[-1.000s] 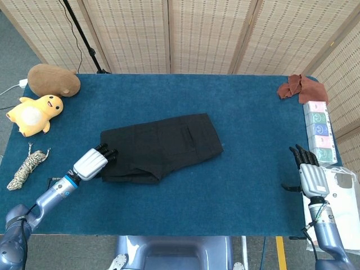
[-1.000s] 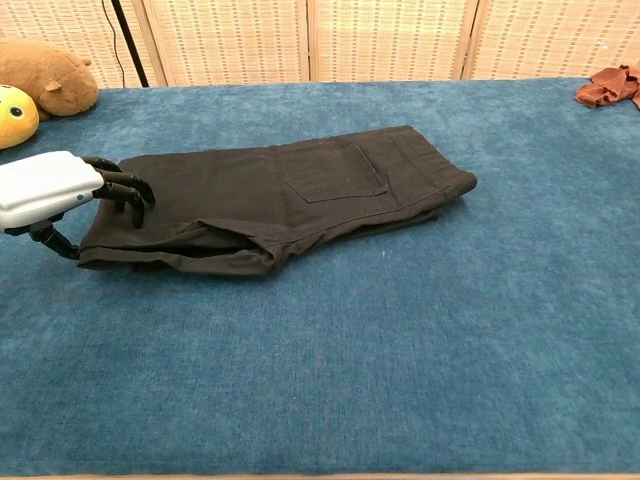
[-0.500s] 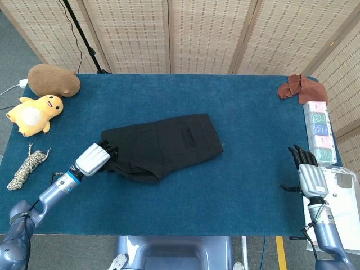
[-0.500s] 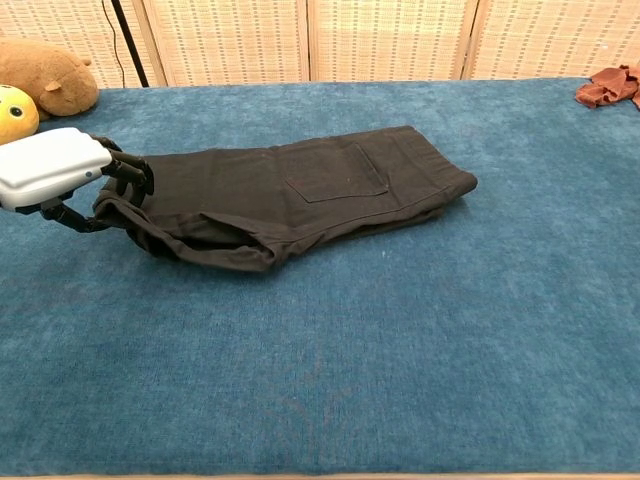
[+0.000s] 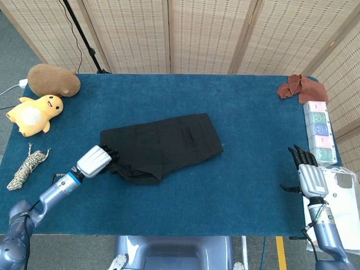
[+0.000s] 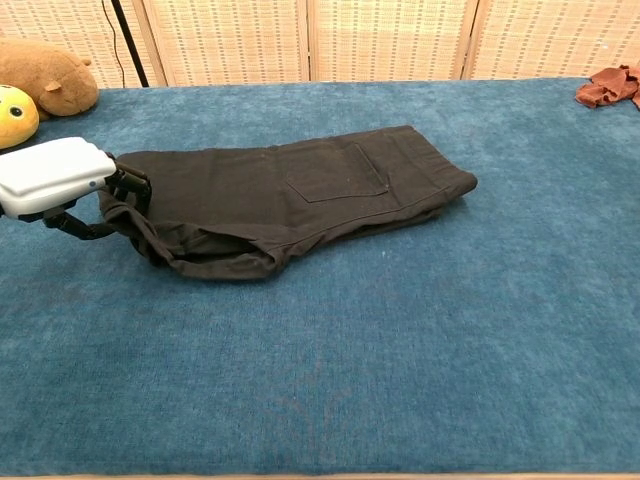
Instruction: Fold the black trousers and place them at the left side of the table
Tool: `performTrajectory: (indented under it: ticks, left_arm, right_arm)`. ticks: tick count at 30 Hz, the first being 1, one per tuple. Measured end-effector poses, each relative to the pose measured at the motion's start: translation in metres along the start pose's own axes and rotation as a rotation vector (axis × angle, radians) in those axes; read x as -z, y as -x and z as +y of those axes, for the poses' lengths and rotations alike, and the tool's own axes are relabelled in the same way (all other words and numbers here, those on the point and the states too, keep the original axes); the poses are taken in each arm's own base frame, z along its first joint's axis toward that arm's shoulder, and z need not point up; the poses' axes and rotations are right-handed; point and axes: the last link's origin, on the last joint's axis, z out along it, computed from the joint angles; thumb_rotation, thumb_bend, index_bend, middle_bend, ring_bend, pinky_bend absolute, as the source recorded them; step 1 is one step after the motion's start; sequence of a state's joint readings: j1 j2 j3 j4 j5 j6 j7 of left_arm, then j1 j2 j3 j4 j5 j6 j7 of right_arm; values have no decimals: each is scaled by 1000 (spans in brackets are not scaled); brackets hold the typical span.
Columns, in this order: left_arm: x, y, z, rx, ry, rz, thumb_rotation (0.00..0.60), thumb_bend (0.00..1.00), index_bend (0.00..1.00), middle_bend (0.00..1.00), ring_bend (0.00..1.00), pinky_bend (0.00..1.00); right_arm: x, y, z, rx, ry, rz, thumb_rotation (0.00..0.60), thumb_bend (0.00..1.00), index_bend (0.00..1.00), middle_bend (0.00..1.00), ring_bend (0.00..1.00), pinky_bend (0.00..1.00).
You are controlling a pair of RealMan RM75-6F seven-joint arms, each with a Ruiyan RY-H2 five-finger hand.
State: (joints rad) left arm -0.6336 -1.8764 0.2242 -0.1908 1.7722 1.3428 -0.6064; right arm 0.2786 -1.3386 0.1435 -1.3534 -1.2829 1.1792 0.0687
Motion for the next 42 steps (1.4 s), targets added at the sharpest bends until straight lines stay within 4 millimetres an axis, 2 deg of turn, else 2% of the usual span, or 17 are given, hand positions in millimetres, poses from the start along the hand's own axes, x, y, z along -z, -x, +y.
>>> performTrajectory:
  ticks: [3, 14, 23, 28, 31, 34, 42]
  left_arm:
    - [12, -1, -5, -25, 4, -10, 600, 574, 655, 467, 525, 449]
    - [85, -10, -34, -114, -11, -56, 600, 574, 658, 470, 527, 451]
    - [146, -12, -38, -147, -11, -109, 600, 574, 658, 470, 527, 451]
    - [166, -16, -36, -139, -24, -100, 600, 574, 658, 470, 527, 451]
    - [166, -22, -35, -134, -29, -63, 600, 574, 658, 470, 527, 451]
    - [155, -34, -34, -140, -16, 14, 600, 574, 658, 470, 527, 451]
    - [96, -67, -30, -199, 71, 185, 600, 573, 658, 470, 523, 451]
  right_arm:
    - [0, 0, 0, 0, 1, -1, 600, 0, 0, 0, 0, 0]
    - [0, 7, -2, 15, 1, -24, 600, 0, 0, 0, 0, 0]
    - [-3, 9, 1, 30, 17, -27, 600, 0, 0, 0, 0, 0]
    - [-5, 10, 1, 33, 20, -26, 600, 0, 0, 0, 0, 0]
    - [-5, 9, 2, 32, 21, -24, 600, 0, 0, 0, 0, 0]
    - [-4, 7, 3, 28, 24, -18, 600, 0, 0, 0, 0, 0]
    - [-3, 5, 3, 19, 22, -13, 600, 0, 0, 0, 0, 0]
